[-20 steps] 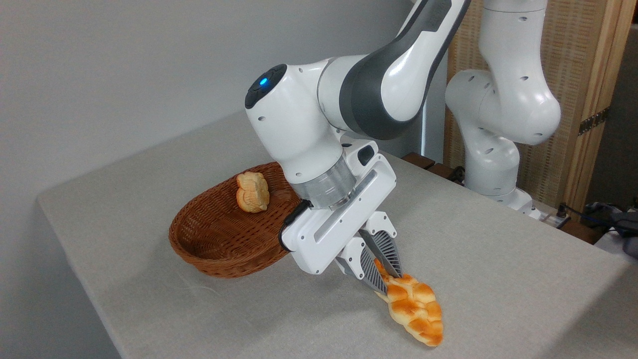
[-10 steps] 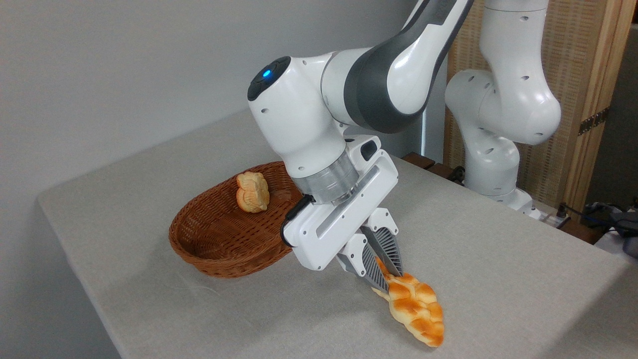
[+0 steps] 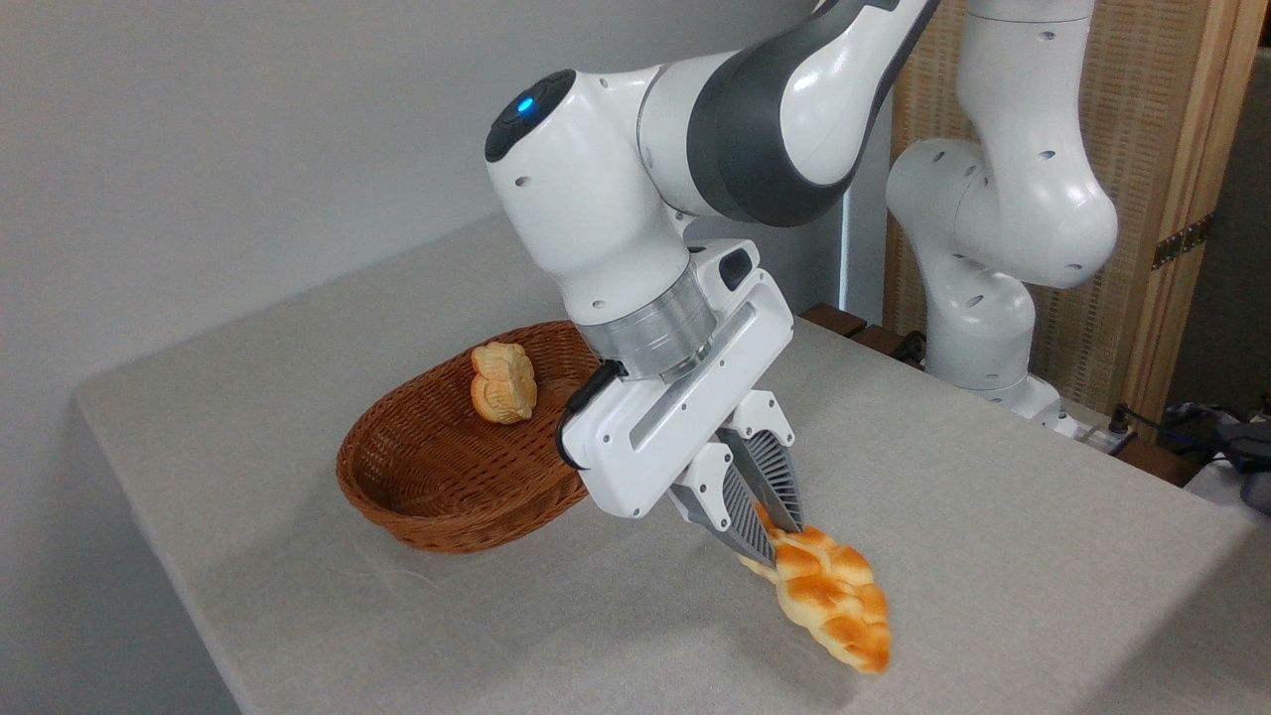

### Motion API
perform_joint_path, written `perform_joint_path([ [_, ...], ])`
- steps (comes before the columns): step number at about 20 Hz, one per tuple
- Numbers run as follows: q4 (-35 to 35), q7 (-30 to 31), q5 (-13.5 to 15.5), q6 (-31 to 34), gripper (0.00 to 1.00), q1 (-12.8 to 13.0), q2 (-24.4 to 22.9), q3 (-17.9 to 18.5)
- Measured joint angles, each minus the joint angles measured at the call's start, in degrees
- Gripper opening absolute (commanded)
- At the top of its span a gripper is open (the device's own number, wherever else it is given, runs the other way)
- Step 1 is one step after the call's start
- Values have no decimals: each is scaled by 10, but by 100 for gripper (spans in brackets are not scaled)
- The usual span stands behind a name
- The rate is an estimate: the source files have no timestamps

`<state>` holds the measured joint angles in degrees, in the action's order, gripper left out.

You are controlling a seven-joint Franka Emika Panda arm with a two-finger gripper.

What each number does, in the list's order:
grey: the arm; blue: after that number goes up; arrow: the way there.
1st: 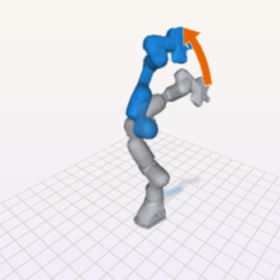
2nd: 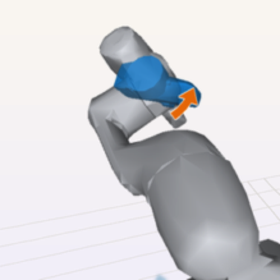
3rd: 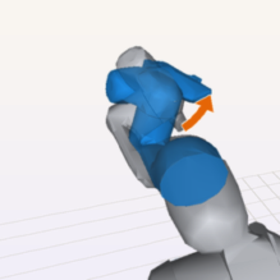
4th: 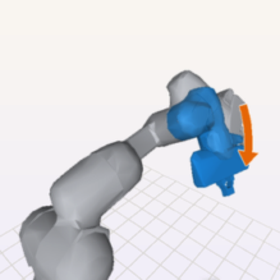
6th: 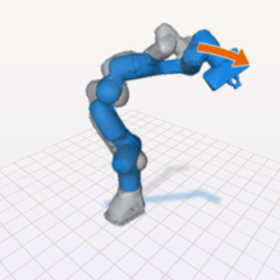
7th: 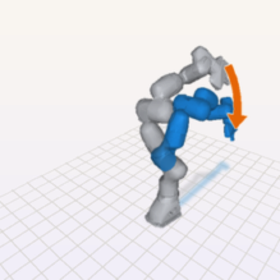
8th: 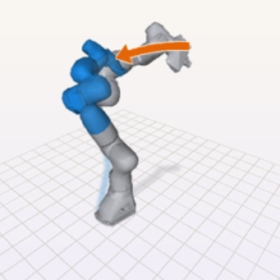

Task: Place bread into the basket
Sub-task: 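Lift the braided loaf and carry it over the wicker basket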

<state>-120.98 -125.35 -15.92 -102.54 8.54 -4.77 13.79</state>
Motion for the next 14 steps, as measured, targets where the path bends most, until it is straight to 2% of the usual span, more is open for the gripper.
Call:
perform_joint_path([
  [3, 20, 10, 32, 0, 21, -2, 0, 1],
  [9, 46, 85, 80, 0, 21, -4, -1, 0],
  [11, 53, 122, 107, 0, 21, -4, -2, -2],
  [14, 56, 201, 132, 0, 21, -3, -4, -17],
])
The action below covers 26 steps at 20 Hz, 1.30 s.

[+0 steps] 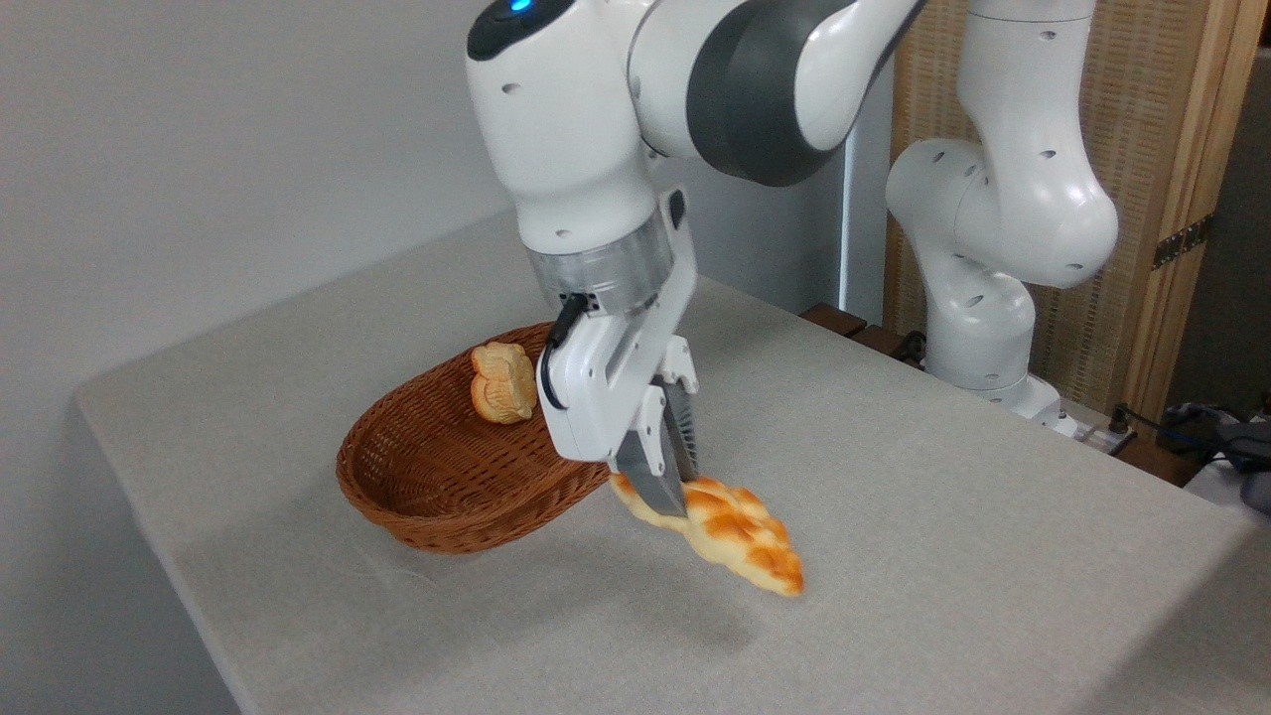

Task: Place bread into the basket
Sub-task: 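Lift the braided loaf and carry it over the wicker basket, then lower the braided loaf into the basket and open the gripper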

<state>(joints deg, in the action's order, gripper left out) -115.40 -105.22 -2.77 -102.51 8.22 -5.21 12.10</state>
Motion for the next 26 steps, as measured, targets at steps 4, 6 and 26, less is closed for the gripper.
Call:
perform_joint_path([
  [4, 10, 114, 23, 0, 21, 2, 0, -32],
  [6, 16, 165, 41, 0, 21, 4, 0, -43],
  [26, 98, 627, 160, 0, 100, 7, 55, -156],
])
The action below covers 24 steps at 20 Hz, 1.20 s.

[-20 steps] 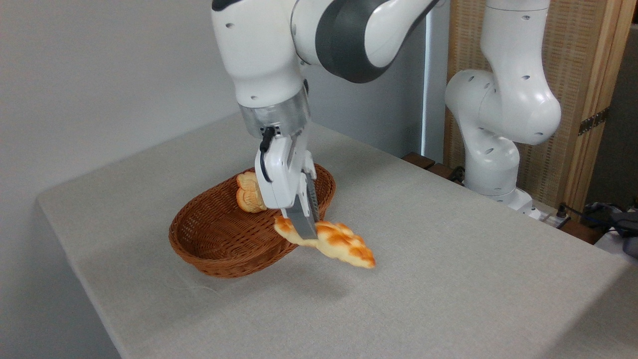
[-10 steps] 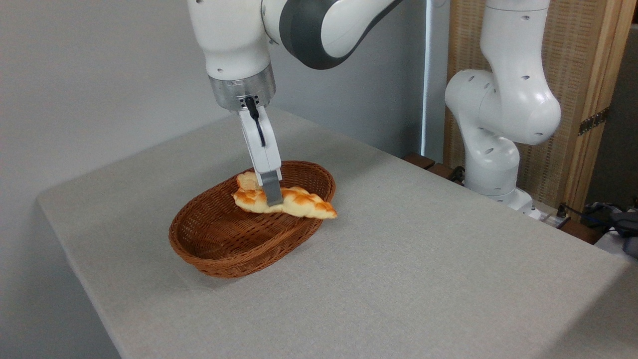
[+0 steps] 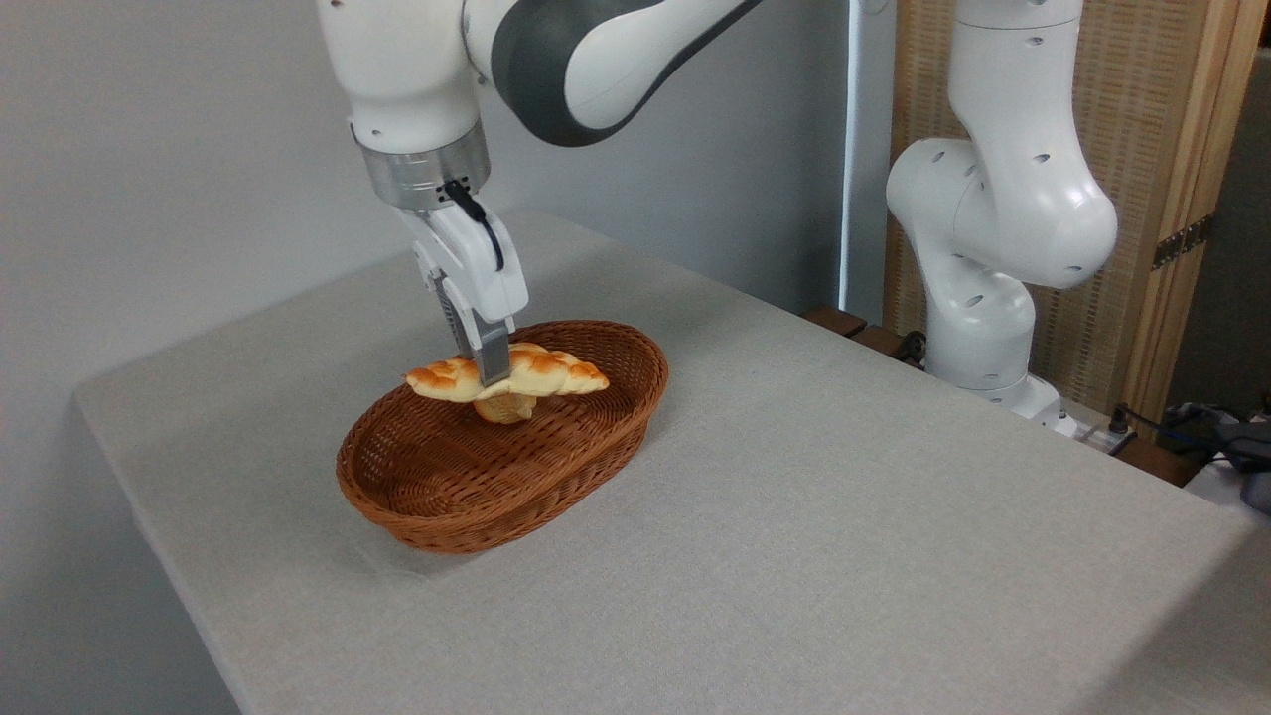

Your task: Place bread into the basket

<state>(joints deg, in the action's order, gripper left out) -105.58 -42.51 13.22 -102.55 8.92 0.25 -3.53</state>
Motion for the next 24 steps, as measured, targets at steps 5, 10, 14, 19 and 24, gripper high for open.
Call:
perform_joint_path([
  [5, 5, 1, -2, 0, 100, -1, 6, -6],
  [10, 6, 1, -4, 0, 100, -3, 6, -5],
  [14, 6, 1, -5, 0, 100, -4, 6, -4],
  [19, 18, 1, -19, 0, 100, -9, 5, 3],
  [24, 26, 3, -34, 0, 100, -12, 2, 28],
])
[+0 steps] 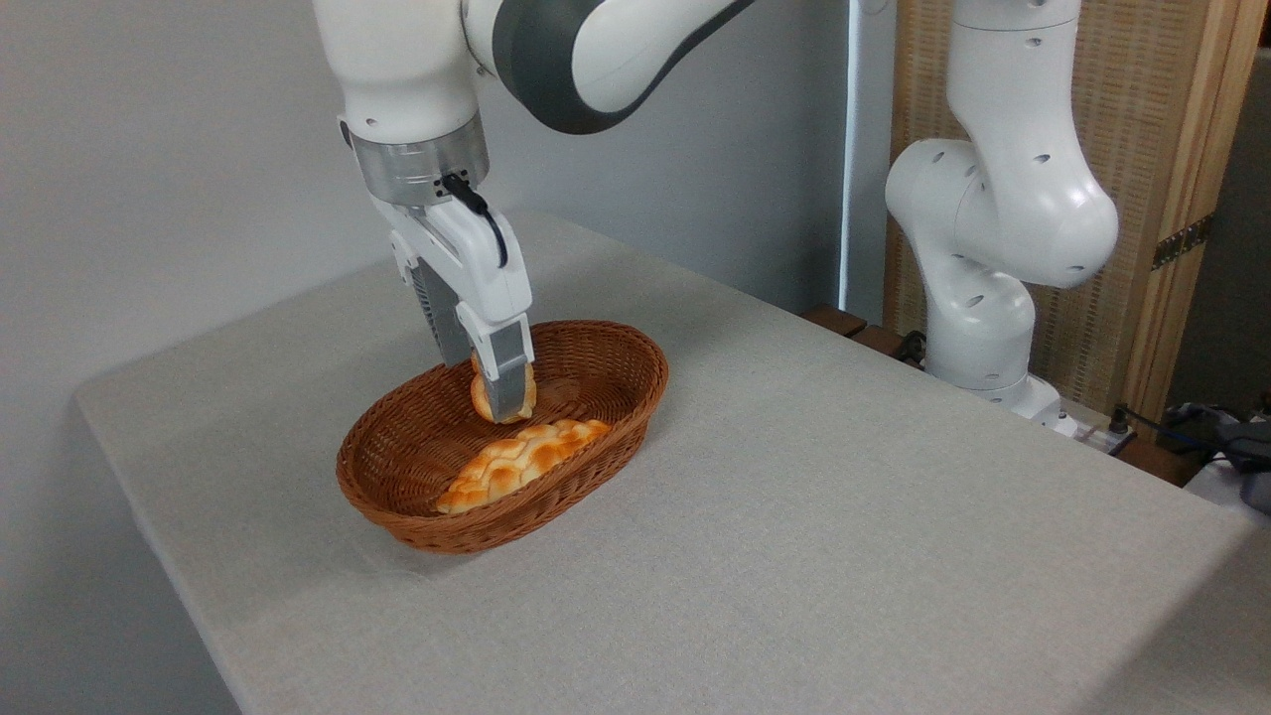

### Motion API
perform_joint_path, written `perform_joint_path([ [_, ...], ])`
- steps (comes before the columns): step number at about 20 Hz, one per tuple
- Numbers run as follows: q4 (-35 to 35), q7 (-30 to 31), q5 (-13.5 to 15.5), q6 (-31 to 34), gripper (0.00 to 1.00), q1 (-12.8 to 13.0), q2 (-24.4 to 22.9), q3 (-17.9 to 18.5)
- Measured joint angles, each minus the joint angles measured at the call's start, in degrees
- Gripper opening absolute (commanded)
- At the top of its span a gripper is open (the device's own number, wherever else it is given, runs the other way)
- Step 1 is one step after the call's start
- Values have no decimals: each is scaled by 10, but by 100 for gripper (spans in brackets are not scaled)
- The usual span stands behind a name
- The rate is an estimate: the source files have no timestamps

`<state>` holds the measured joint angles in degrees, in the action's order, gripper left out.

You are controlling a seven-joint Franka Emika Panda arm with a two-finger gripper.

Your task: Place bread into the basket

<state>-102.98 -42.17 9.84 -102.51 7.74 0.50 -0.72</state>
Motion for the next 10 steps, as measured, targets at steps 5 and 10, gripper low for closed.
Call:
perform_joint_path([
  [5, 17, 0, -14, 2, 100, -1, -11, 38],
  [10, 17, 0, -32, 2, 100, -2, -14, 52],
])
